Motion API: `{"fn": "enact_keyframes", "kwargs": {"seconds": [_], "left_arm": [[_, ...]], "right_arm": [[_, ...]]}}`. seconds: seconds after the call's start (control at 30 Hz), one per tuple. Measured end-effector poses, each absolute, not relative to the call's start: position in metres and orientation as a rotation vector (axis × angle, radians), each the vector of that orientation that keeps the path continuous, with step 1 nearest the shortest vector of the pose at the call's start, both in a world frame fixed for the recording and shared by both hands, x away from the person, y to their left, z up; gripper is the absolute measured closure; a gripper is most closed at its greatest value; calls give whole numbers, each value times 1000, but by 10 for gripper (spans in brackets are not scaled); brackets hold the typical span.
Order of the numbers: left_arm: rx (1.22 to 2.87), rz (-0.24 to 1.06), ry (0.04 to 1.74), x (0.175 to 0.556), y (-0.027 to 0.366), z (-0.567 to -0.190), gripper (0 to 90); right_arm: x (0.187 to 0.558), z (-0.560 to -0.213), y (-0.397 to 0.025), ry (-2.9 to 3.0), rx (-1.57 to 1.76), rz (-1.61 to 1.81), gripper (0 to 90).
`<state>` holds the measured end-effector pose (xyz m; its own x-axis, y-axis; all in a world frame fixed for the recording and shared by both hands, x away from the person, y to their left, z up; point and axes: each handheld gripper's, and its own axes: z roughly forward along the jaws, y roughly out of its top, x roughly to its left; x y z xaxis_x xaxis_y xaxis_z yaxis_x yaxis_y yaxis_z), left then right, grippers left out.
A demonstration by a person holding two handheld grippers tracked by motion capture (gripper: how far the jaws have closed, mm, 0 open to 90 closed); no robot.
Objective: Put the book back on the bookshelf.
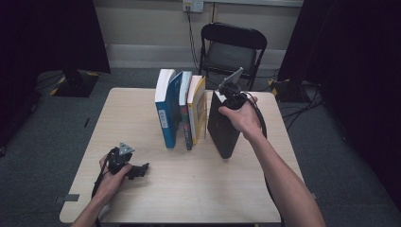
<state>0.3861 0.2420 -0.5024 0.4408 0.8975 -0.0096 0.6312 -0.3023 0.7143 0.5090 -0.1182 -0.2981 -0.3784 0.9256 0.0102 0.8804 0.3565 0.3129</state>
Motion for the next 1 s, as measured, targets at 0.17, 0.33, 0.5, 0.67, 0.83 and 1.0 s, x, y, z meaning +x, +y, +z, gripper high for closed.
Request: {"fn": "enact_keyframes", "kwargs": {"seconds": [0.17,0.33,0.5,0.67,0.83,1.0], "left_arm": [[2046,526,1278,386,242,-502,0],[2044,525,1278,386,242,-502,0],[2042,526,1278,386,242,-502,0],[2047,522,1277,386,242,-502,0],[2045,524,1275,386,242,-502,0],[2049,522,1273,386,242,-502,0]], "right_arm": [[516,-299,-113,2409,1688,381,535],[524,-301,-106,2383,1707,372,535],[534,-302,-102,2367,1749,374,535],[545,-303,-94,2339,1761,339,535],[555,-303,-87,2320,1773,324,534],[562,-305,-83,2294,1778,312,534]]}}
